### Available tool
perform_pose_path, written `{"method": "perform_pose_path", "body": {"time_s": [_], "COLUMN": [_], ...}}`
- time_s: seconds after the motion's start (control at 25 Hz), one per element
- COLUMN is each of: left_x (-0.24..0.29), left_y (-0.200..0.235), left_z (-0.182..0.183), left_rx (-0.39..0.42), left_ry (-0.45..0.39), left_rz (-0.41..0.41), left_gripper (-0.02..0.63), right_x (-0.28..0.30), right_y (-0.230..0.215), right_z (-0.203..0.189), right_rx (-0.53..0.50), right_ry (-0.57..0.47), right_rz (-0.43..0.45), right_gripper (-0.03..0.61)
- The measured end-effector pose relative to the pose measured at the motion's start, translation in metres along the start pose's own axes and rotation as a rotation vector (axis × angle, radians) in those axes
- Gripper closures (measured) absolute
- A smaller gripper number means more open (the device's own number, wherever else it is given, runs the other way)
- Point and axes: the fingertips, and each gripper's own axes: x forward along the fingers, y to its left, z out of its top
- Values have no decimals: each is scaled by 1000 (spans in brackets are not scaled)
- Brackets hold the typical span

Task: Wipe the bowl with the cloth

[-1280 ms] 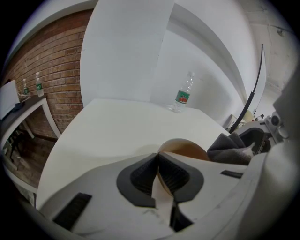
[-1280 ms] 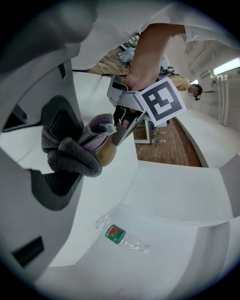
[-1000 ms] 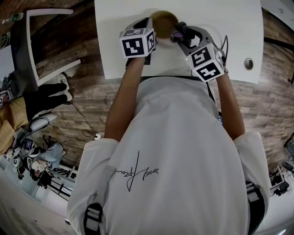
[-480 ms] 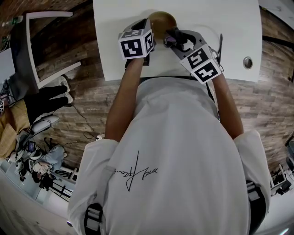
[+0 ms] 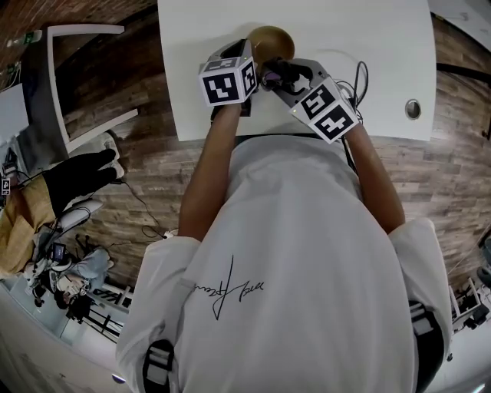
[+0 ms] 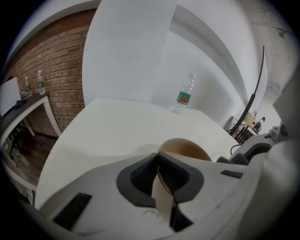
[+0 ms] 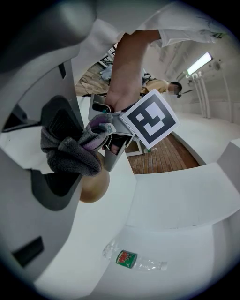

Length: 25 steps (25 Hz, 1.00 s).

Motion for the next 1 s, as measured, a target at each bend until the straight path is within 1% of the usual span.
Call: {"method": "perform_pose_path", "body": {"time_s": [0.16,0.36,0.56,0.72,1.0], "left_x": [-1,-2,-1,-5,-10], "left_y": [3,-3,-1,-5,1], "left_z": [-1,-3,-2,-3,-2], "left_rx": [1,-20,-33,-31,-52], "left_ry": [-3,-6,-15,-38,-53], "left_rz": [2,-3,3,15,10], "left_gripper": [595,595,588,584,580], "right_x": [3,0,-1,-6,-7], "right_y": [1,2,0,0,-1], "right_z": [2,0,0,-3,2], "right_rx": [28,56,53,45,44], "right_ry": [-11,-25,-33,-40,-40], "right_rz": [13,36,41,46,51], "right_gripper": [394,394,394,394,394]}}
